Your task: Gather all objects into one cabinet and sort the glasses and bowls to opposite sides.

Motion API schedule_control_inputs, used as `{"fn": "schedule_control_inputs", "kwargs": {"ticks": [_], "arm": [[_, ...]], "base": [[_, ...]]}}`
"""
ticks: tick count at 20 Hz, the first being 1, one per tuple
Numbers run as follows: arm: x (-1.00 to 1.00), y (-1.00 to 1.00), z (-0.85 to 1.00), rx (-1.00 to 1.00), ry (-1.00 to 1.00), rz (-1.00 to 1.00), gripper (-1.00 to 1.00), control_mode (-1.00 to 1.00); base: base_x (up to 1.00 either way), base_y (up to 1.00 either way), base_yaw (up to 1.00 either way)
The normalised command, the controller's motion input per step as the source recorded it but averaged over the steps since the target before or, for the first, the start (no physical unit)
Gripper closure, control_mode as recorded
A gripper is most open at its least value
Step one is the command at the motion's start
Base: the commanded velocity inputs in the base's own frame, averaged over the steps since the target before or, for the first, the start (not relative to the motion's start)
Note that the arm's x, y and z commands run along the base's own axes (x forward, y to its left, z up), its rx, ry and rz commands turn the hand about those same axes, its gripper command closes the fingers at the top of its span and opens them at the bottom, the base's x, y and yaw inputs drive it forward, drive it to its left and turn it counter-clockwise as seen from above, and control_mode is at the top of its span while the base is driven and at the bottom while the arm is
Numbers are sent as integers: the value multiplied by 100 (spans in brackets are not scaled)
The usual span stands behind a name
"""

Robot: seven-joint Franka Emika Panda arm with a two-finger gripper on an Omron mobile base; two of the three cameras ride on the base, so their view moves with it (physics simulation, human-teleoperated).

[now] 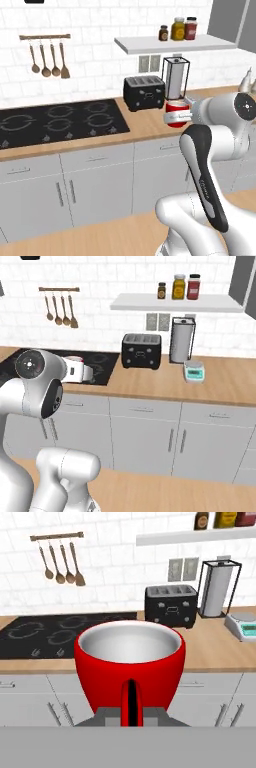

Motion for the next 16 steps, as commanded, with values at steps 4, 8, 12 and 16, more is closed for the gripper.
{"fn": "schedule_control_inputs", "kwargs": {"ticks": [4,8,12,16], "arm": [[0,0,0,0,0,0,100,100],[0,0,0,0,0,0,100,100],[0,0,0,0,0,0,100,100],[0,0,0,0,0,0,100,100]], "base": [[18,100,0],[14,100,0],[13,100,0],[0,100,0]]}}
